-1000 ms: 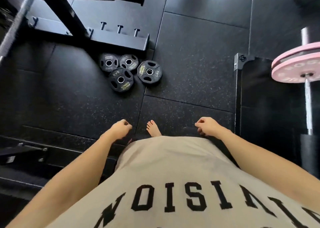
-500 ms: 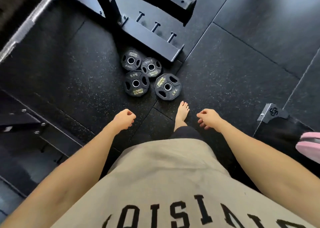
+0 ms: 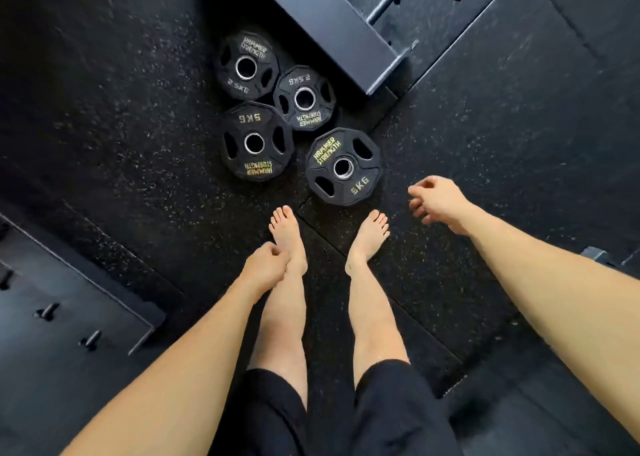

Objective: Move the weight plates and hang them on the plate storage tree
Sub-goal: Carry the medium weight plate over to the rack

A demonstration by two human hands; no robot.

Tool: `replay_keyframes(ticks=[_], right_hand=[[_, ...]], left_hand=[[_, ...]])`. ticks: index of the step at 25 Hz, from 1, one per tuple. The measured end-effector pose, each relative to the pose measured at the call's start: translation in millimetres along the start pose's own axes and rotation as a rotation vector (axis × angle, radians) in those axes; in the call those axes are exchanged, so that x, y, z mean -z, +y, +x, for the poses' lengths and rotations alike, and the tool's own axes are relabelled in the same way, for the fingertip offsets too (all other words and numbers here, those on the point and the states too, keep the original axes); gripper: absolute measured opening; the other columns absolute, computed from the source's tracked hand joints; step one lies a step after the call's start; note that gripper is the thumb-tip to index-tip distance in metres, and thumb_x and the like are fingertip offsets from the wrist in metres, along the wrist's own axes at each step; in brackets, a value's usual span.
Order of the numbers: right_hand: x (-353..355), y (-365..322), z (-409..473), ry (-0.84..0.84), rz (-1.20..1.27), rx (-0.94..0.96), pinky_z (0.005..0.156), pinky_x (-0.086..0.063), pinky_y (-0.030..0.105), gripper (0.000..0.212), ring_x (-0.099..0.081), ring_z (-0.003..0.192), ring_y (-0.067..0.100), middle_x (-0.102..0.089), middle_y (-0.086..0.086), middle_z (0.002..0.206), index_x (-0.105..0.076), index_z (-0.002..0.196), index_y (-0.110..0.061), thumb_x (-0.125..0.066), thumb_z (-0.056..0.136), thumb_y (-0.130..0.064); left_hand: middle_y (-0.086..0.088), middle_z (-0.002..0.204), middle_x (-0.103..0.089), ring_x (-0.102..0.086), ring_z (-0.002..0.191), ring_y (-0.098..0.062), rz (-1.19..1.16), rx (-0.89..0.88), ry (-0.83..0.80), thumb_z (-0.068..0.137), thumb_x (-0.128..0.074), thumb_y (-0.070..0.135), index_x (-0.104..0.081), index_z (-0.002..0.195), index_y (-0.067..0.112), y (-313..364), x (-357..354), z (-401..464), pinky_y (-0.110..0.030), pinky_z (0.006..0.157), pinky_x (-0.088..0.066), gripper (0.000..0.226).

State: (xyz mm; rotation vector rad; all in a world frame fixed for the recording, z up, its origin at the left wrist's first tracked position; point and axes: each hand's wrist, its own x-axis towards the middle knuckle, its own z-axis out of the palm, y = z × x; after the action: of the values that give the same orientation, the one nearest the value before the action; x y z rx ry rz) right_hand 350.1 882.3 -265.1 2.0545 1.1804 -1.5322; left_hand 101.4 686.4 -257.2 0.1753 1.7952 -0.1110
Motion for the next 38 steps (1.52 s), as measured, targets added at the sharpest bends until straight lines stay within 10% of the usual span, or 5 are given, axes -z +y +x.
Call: replay_keyframes(ticks=[4,7,18,28,38], right_hand=[[-32.1,-12.0,136.0,0.146,-0.204,0.094,0.082,-0.045,0.038,0.030,-0.059,0.098,0.028,-0.063,0.013,0.113,-0.053,0.116,-0.013,-0.052,0.096,-0.036],[-59.0,-9.6,230.5,0.201,-0.404,0.167,0.095,-0.041,0.041,0.048,-0.053,0.118,0.035,-0.056,0.016,0.131,-0.048,0.128,-0.008,-0.053,0.095,-0.042],[-110.7,3.5,377.5,0.133,-0.710,0.356,0.090,-0.043,0.043,0.046,-0.053,0.114,0.041,-0.055,0.022,0.126,-0.049,0.122,-0.006,-0.059,0.093,-0.040],[-92.3,20.8,243.4,0.081,-0.104,0.130,0.071,-0.047,0.032,0.022,-0.059,0.089,0.024,-0.066,0.008,0.102,-0.060,0.102,-0.011,-0.061,0.082,-0.018],[-1.9,-51.4,-120.2,0.097,0.414,0.322,0.069,-0.050,0.026,0.022,-0.058,0.076,0.005,-0.065,-0.004,0.091,-0.056,0.101,-0.013,-0.058,0.081,-0.008]], left_hand=[[-0.011,0.134,-0.056,-0.060,0.116,-0.032,-0.138,0.062,-0.005,0.090,-0.053,0.038,-0.046,0.137,0.019,25.9,-37.0,135.6,-0.046,0.087,-0.057,0.051],[-0.005,0.132,-0.056,-0.058,0.117,-0.029,-0.169,0.047,0.101,0.056,-0.059,0.060,-0.055,0.112,0.040,30.6,-74.6,246.3,-0.052,0.089,-0.055,0.059],[-0.007,0.123,-0.055,-0.060,0.100,-0.023,-0.652,0.115,0.140,0.089,-0.068,0.023,-0.045,0.130,0.007,84.2,-155.8,364.3,-0.046,0.091,-0.056,0.049],[0.001,0.104,-0.067,-0.065,0.098,-0.025,-0.434,-0.074,0.191,0.059,-0.072,0.038,-0.056,0.104,0.031,66.2,-69.4,266.6,-0.051,0.087,-0.056,0.047],[0.000,0.094,-0.065,-0.061,0.085,-0.009,-0.628,-0.534,0.204,0.079,-0.057,-0.005,-0.055,0.105,0.014,72.7,59.3,-92.1,-0.021,0.072,-0.051,0.033]])
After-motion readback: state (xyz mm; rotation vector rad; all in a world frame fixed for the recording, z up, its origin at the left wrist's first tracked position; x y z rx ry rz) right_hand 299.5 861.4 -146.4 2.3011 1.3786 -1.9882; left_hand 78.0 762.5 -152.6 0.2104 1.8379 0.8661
